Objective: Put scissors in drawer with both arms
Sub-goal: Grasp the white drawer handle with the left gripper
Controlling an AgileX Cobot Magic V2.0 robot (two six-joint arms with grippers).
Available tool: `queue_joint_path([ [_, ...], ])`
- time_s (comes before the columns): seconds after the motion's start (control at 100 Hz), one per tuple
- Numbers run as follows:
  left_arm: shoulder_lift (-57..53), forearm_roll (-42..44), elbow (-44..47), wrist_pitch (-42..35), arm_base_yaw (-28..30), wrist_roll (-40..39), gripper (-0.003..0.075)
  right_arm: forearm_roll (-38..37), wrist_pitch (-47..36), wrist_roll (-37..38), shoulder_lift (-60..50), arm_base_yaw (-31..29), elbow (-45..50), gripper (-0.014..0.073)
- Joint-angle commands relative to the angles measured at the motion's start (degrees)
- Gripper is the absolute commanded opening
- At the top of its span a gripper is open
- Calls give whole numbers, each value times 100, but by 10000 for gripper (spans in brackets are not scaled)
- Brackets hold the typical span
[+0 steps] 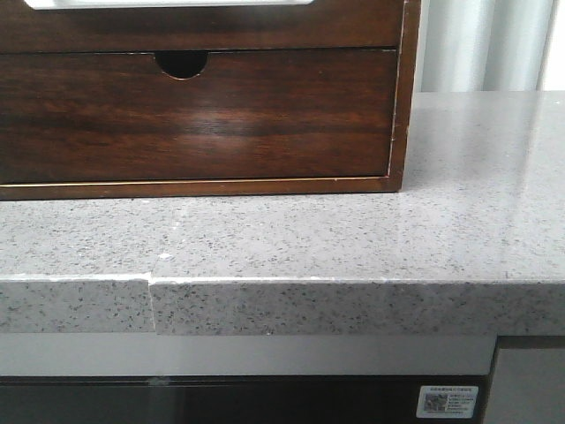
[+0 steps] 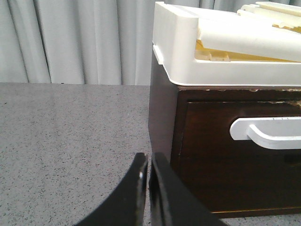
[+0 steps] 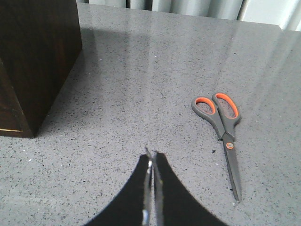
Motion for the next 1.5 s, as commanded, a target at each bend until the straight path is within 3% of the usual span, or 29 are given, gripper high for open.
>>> queue_joint_path([
  [0.0,100,55,-197,-455,19,-13,-15,-97,-417,-4,76,-23,-219,-63],
  [0.05,100,118,-187,-444,19,-13,22,-97,-458,-4,76,-23,-219,-24],
  [0.1,100,164,-187,-436,19,-13,120,-97,-537,-4,76,-23,-219,59],
  [0.23,100,285,-187,-436,19,-13,435,-108,-731,-4,76,-23,-219,439],
  [0.32,100,248,-187,-436,19,-13,555,-108,-790,-4,76,-23,-219,580],
  [0.39,100,226,-187,-436,19,-13,553,-108,-784,-4,76,-23,-219,618],
  [0.69,100,-151,-187,-507,19,-24,470,-108,-794,-4,85,-23,-219,619],
  [0.76,100,-675,-187,-579,19,-24,452,-97,-794,-4,85,-23,-219,619],
  [0.98,218,-3840,-61,-568,19,-33,419,12,-794,-4,85,-23,-219,619],
  [1.26,1051,-5687,2,-420,19,-22,419,253,-794,-4,85,-23,-219,619],
  [1.39,1540,-6114,2,-156,19,42,419,253,-794,-4,85,-23,-219,619],
  [1.49,1921,-6795,2,140,19,580,419,253,-794,-4,85,-23,-219,619],
])
